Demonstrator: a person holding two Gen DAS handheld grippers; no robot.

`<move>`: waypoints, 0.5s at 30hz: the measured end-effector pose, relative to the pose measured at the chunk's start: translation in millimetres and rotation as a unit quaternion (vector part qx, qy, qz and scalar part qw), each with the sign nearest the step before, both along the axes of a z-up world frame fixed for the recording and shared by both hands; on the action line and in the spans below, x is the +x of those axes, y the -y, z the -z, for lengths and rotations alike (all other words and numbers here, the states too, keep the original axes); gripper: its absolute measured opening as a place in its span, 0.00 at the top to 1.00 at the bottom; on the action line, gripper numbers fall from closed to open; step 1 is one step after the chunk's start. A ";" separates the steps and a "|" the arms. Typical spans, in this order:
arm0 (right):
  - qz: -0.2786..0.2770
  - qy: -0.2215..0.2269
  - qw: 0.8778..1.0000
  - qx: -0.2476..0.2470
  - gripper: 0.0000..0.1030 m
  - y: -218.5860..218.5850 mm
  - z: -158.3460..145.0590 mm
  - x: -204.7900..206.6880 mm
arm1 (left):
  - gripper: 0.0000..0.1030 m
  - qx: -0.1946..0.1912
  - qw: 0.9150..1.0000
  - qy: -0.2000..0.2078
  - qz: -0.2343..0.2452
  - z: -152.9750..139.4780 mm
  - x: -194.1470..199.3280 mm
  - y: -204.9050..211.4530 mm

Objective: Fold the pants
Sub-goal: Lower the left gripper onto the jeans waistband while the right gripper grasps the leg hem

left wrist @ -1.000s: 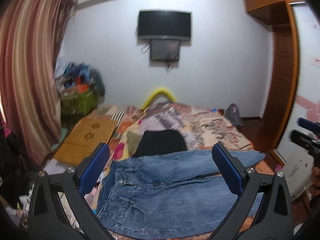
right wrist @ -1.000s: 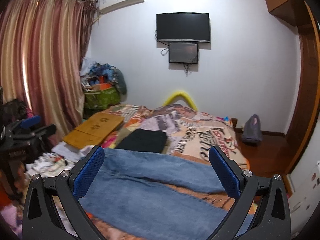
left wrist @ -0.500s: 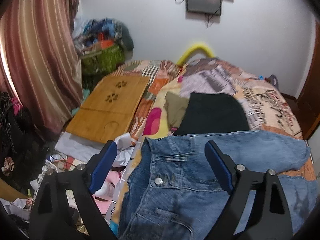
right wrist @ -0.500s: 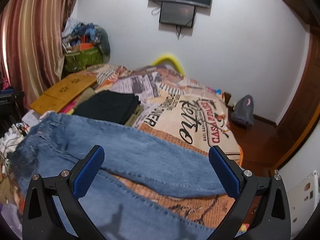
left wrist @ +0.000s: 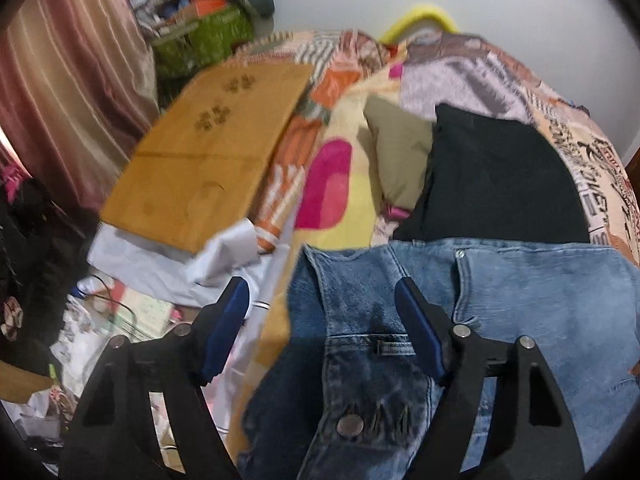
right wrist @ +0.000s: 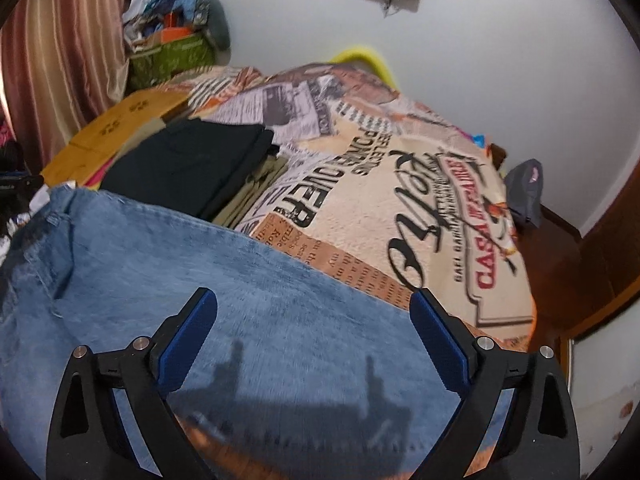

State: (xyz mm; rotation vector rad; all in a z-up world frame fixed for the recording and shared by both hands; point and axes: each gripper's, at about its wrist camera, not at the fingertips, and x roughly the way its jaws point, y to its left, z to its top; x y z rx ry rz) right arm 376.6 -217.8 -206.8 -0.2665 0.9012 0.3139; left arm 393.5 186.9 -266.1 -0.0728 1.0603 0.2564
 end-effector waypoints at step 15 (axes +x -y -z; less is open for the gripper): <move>-0.079 -0.086 0.993 -0.015 0.09 -39.0 66.7 61.4 | 0.44 -0.036 0.998 -0.054 0.018 36.8 33.4 4.1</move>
